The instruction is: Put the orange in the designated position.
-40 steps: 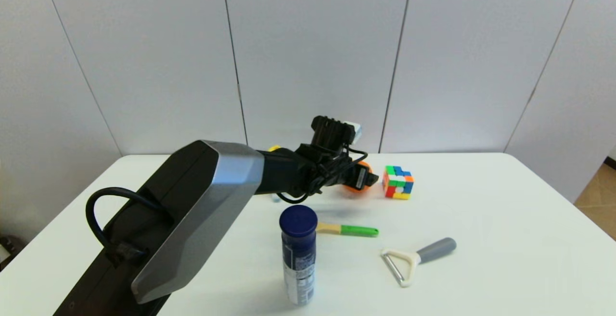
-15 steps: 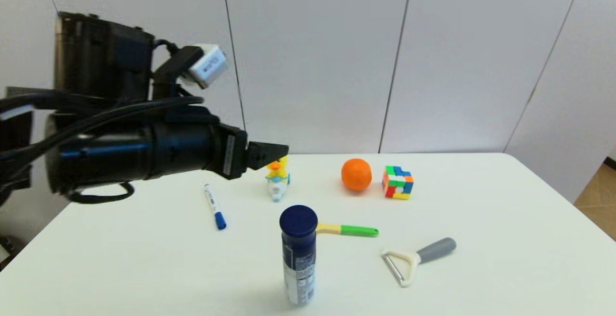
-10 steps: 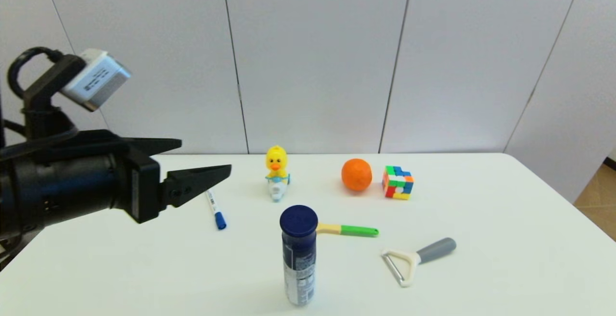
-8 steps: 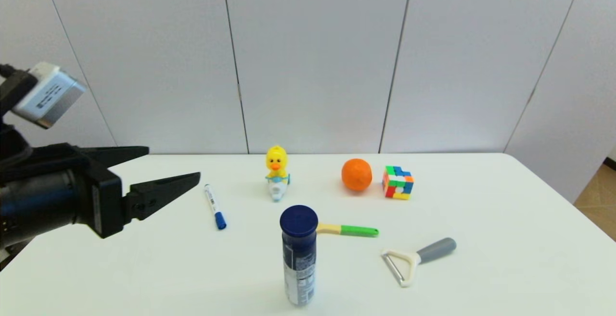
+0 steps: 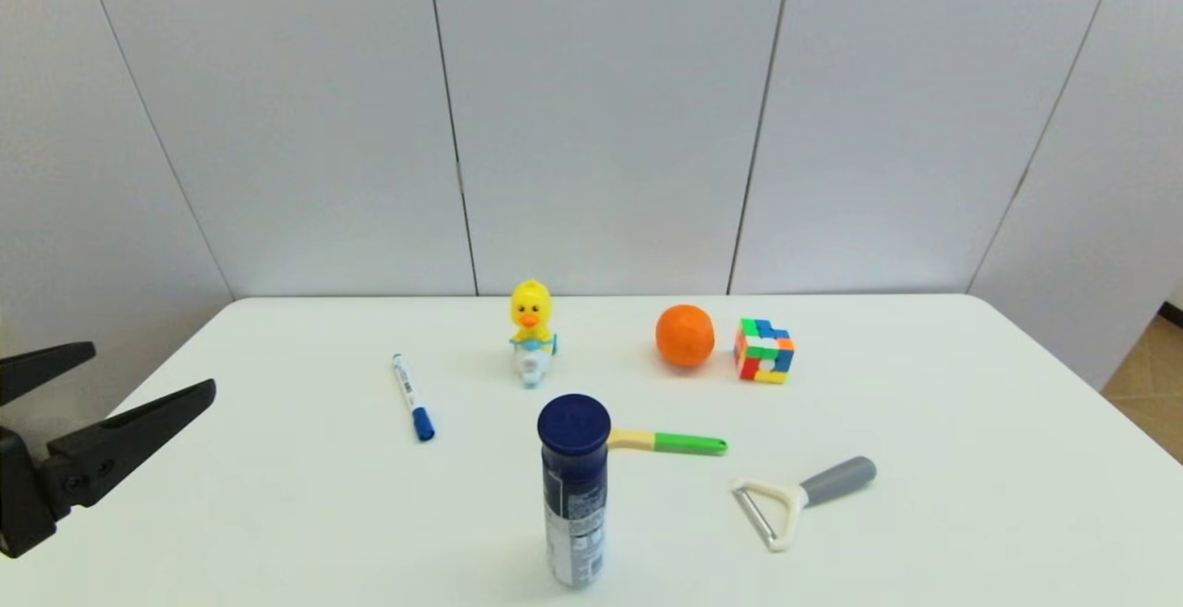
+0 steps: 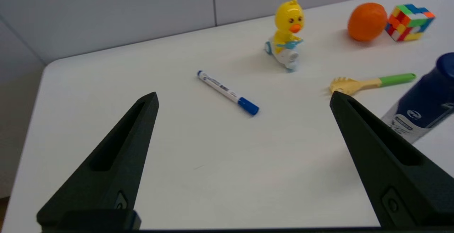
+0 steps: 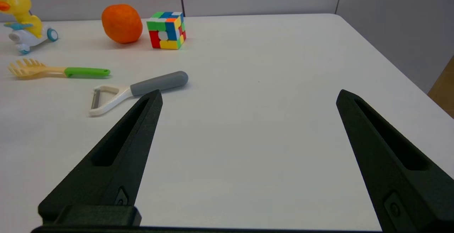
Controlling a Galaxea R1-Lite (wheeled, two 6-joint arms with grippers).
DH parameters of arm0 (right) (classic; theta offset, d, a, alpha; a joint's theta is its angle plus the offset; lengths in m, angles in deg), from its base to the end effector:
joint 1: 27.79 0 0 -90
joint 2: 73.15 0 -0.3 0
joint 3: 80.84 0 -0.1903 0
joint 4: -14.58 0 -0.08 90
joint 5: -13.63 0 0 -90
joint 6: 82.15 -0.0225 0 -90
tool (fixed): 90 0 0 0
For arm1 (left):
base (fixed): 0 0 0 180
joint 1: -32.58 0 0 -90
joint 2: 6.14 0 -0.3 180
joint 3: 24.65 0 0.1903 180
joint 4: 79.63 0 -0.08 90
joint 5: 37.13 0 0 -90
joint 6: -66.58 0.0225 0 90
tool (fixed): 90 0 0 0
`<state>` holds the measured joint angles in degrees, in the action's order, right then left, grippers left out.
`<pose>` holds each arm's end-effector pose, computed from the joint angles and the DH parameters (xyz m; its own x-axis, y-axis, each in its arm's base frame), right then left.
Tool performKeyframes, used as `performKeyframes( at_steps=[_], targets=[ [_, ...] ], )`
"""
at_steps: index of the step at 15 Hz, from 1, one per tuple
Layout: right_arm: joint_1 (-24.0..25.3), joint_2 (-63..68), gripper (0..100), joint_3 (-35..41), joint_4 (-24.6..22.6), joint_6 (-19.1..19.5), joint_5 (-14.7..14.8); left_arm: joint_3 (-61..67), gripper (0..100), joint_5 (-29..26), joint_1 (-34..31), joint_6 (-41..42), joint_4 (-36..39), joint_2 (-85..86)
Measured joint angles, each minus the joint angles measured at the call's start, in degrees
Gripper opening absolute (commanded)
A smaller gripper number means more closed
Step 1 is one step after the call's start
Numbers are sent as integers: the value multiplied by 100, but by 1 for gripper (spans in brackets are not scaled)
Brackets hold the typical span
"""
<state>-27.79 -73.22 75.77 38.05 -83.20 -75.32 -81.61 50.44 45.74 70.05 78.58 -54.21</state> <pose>-0.0229 -0.0004 0.0754 0.9998 -0.0183 -0.0002 0.0183 0.9997 0.0183 0.0849 -0.0208 0.2297 0.9387 -0.2630 -0.2230 0.2804 0.9586 0.0496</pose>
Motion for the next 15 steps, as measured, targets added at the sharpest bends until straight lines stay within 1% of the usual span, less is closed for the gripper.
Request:
performKeyframes(
  at_steps=[2,5,10,15],
  targets=[
    [0,0,100,0,0,0,0,129,100,0,-256,2,-10,276],
    [0,0,100,0,0,1,0,361,100,-10,-440,7,-17,745],
    [0,0,100,-2,0,0,-1,1097,100,-35,-879,7,-80,1797],
    [0,0,100,-2,0,1,0,1753,100,-239,-1231,123,-108,2983]
  ],
)
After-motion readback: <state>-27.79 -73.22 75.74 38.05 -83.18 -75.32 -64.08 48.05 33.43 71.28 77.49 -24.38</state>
